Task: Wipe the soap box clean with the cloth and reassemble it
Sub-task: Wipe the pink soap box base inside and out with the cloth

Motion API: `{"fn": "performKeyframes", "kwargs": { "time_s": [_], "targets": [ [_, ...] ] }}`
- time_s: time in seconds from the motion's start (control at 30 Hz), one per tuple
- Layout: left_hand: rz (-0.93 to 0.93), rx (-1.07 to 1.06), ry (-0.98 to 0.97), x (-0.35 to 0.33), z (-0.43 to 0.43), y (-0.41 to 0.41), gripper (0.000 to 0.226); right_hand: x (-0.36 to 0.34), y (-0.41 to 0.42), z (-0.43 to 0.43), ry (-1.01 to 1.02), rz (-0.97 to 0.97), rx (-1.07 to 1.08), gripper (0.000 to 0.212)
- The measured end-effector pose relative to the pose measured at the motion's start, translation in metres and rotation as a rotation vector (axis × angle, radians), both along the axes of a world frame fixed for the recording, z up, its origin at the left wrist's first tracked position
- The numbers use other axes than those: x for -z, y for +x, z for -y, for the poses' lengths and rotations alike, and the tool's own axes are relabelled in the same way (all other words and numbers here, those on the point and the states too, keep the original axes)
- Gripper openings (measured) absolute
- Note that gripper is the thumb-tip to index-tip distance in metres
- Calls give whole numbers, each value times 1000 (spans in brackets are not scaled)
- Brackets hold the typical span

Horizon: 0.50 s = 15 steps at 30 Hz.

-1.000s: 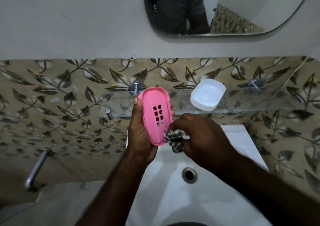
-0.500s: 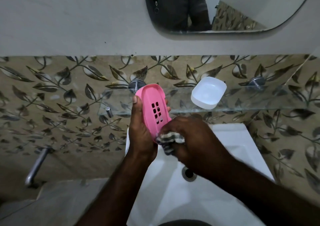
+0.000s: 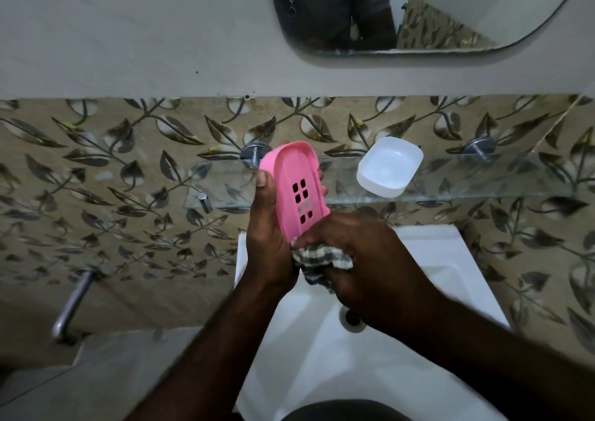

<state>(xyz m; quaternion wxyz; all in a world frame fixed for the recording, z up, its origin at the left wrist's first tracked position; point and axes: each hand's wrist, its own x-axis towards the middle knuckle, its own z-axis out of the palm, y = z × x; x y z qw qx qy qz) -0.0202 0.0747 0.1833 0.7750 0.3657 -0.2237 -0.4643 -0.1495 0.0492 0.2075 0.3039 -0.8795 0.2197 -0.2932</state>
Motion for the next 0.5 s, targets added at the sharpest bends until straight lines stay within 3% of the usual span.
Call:
{"fn": "performKeyframes", "kwargs": {
  "time_s": [0.03,0.1,0.17,0.27,0.33,0.43,0.5],
  "targets": [
    [-17,0,23,1,0,-1,70,2,-3,0,-200,-67,22,27],
    [-39,1,57,3,0,1,63,4,-6,2,-394,-158,67,34],
    [-54,0,70,3,2,2,62,4,-8,5,-385,-189,114,34],
    [-18,-28,71,0,1,0,67,-1,-5,3,-79,-141,77,23],
    [-1,-48,31,-3,0,-3,84,-6,-2,1,67,-67,10,24],
    [16,-89,11,-1,0,-4,104,-2,0,-2,-92,-79,15,26],
    [29,-113,42,3,-3,-3,95,9,-2,0,-313,-175,35,28]
  ]
}}
